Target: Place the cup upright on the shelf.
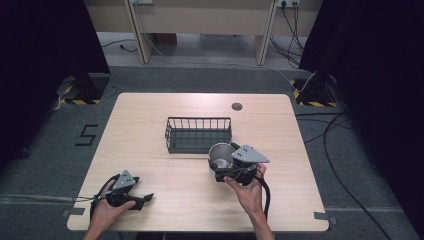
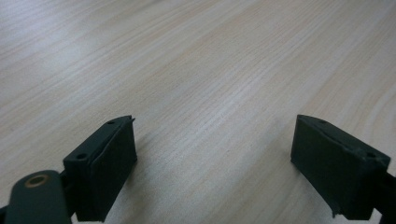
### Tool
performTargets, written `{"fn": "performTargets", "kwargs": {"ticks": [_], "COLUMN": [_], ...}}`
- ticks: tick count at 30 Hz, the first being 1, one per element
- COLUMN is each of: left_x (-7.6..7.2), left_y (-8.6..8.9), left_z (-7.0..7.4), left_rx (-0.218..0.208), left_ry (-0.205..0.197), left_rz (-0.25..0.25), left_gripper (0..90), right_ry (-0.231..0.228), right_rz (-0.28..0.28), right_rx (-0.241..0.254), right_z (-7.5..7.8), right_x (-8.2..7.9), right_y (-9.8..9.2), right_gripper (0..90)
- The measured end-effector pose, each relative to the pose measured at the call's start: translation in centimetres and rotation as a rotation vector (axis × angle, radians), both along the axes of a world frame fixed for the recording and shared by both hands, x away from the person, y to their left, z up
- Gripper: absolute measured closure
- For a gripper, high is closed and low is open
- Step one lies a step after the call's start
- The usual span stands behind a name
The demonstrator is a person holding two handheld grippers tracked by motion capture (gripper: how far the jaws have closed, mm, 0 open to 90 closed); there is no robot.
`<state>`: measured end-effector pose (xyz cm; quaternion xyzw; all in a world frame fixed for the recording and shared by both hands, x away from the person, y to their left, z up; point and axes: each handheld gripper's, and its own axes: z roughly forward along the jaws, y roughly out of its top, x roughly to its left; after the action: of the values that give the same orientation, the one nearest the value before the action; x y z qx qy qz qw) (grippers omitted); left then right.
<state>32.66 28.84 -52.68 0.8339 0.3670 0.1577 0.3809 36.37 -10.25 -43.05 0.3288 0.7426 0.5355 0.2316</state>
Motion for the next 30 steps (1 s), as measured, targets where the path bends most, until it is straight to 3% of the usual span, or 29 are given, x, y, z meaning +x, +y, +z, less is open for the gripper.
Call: {"fn": "performTargets", "kwargs": {"ticks": [18, 30], "left_x": [0.0, 0.0], "left_y": [0.0, 0.0], "left_z": [0.0, 0.0], "left_rx": [-0.002, -0.002], "left_ry": [-0.001, -0.001], "left_rz": [0.0, 0.001], "left_gripper": [13.2, 13.2], "right_ry": [-0.004, -0.004], "right_rz": [0.066, 0.123], "right_rx": [-0.005, 0.0], "right_z": [4.0, 6.8], "right_x": [1.8, 4.1], "right_y": [1.3, 2.5], "right_gripper": [6.2, 6.2]}}
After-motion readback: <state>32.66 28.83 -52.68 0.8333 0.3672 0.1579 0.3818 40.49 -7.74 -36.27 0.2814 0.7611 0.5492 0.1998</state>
